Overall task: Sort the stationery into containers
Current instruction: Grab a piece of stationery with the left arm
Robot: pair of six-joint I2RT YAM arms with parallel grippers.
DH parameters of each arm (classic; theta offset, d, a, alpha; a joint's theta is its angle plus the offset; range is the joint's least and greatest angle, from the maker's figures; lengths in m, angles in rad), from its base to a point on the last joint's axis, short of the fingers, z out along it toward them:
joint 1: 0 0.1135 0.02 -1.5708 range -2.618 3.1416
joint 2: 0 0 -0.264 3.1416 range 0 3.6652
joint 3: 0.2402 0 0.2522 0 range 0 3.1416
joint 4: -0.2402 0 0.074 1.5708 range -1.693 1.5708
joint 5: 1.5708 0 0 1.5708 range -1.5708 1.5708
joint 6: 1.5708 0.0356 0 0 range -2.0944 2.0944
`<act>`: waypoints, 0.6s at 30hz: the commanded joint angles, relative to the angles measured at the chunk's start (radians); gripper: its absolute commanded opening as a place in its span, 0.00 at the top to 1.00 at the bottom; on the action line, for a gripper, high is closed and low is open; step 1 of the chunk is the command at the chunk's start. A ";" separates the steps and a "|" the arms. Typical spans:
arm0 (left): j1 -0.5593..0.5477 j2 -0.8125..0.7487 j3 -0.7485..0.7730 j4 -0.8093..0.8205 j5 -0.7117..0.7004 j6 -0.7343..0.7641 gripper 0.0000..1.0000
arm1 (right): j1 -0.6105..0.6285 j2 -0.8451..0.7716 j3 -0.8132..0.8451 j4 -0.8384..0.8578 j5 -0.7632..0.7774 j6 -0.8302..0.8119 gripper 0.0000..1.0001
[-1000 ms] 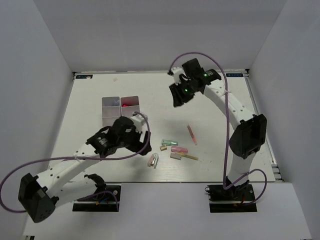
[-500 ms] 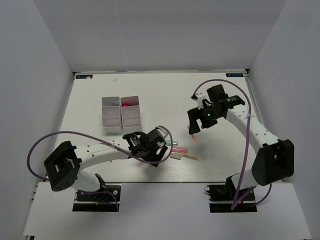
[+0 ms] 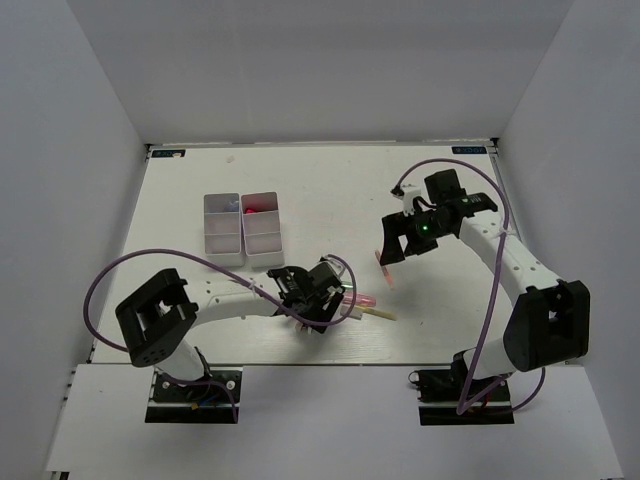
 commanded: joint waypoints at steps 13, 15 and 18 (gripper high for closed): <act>-0.008 -0.007 0.003 0.015 -0.030 -0.016 0.84 | -0.045 -0.020 -0.013 0.016 -0.087 0.011 0.10; -0.008 -0.016 0.011 0.002 -0.035 -0.015 0.86 | -0.048 -0.022 -0.016 0.017 -0.093 0.011 0.10; 0.004 -0.084 0.029 -0.039 -0.073 -0.011 0.87 | -0.054 -0.025 -0.019 0.017 -0.094 0.008 0.10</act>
